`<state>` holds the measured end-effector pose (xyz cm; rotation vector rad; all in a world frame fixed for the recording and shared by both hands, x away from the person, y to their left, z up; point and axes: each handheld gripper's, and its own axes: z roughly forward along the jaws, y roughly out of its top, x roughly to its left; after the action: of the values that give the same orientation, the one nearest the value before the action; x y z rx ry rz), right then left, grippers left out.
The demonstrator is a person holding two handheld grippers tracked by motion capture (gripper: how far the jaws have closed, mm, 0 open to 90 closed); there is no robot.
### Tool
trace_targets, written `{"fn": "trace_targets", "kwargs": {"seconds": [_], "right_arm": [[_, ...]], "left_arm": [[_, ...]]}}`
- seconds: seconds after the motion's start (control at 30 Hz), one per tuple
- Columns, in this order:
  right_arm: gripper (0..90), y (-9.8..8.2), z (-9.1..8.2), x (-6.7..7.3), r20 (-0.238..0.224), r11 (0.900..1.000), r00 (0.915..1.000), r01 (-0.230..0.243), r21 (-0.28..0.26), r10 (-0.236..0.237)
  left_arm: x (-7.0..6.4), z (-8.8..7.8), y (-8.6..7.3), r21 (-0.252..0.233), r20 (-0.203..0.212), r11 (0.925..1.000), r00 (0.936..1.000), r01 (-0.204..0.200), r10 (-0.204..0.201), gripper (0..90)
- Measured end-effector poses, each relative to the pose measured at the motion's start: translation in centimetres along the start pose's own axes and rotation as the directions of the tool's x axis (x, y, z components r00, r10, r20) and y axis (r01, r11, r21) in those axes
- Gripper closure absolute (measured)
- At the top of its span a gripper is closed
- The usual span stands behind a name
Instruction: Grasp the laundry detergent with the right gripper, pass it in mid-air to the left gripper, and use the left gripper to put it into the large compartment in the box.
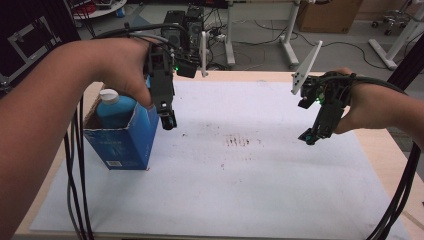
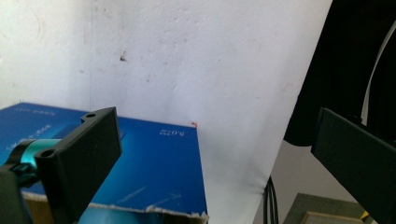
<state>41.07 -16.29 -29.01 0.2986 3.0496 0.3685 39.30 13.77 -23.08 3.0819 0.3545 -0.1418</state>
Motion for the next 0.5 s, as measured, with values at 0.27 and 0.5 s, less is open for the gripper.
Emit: {"fn": "trace_targets", "kwargs": {"seconds": [0.27,0.5], "right_arm": [[0.6,-0.2,-0.2,-0.5,-0.001,1.000,1.0000,0.007,-0.007,-0.008],[0.6,-0.2,0.1,-0.2,-0.009,1.000,0.9999,0.014,0.014,-0.014]], "left_arm": [[-0.1,0.5,0.7,0.013,-0.007,0.9998,0.9999,-0.012,0.012,1.7],[0.0,0.7,1.1,0.010,-0.016,0.9998,0.9997,-0.016,0.016,1.7]]}}
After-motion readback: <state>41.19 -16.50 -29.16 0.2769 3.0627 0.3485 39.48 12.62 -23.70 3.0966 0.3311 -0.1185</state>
